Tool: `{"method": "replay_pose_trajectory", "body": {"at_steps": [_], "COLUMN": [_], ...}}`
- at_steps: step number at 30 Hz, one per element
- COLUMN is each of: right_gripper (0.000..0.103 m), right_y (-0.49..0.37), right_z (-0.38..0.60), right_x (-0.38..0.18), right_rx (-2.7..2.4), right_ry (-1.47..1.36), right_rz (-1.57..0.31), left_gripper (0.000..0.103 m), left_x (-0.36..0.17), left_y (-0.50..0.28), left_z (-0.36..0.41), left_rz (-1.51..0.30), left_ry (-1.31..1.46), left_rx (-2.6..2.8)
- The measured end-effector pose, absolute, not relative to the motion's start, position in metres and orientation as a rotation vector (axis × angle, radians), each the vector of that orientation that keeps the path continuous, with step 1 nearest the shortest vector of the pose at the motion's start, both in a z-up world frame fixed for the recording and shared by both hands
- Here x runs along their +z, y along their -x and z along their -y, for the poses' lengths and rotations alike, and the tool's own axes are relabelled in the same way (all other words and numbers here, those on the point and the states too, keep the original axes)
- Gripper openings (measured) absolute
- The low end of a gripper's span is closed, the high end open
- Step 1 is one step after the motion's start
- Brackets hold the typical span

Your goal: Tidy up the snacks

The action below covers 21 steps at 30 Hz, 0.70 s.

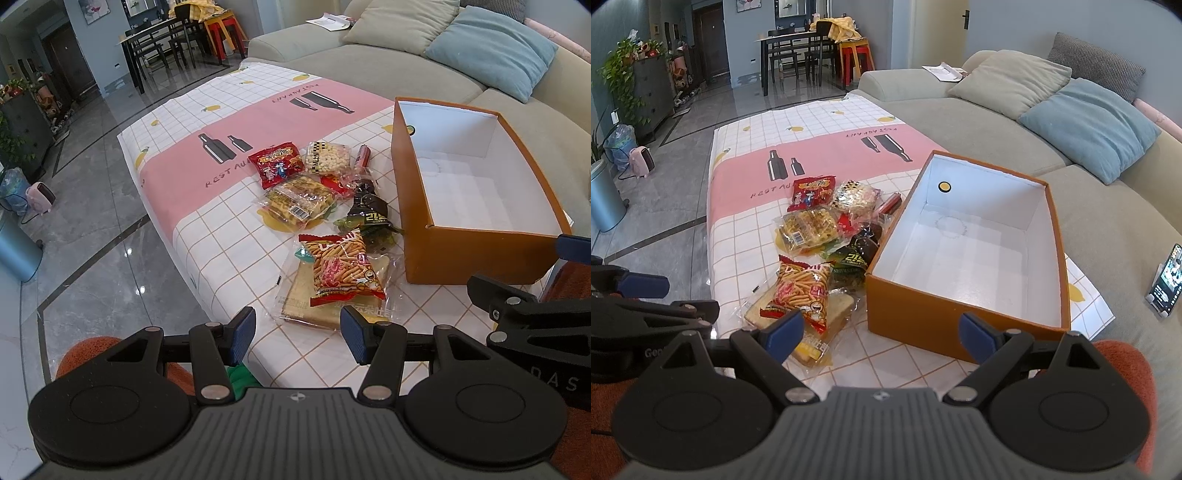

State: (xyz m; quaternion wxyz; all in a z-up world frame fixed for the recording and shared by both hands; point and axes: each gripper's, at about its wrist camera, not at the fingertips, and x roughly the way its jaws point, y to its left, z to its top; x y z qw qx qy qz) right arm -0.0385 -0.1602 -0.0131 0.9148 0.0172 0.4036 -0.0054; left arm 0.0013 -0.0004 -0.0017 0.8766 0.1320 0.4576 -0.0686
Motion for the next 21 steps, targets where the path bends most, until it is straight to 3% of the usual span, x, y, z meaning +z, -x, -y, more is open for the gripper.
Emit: {"method": "replay_pose_trajectory", "body": {"at_steps": [21], "right_gripper": [0.087], "right_y": [0.0354], "right_z": [0.1604], "right_x": [-0.0173], "right_rx": [-0.012], "right_ry": [-0.032], "right_rz": [-0.849], "left_gripper": [0.063], "left_x": [-0.0085], "left_y": [-0.0001], "left_z": [0.0029], "left_rz": [-0.970], "left_ry": [-0.244], "left_rx": [-0.170]}}
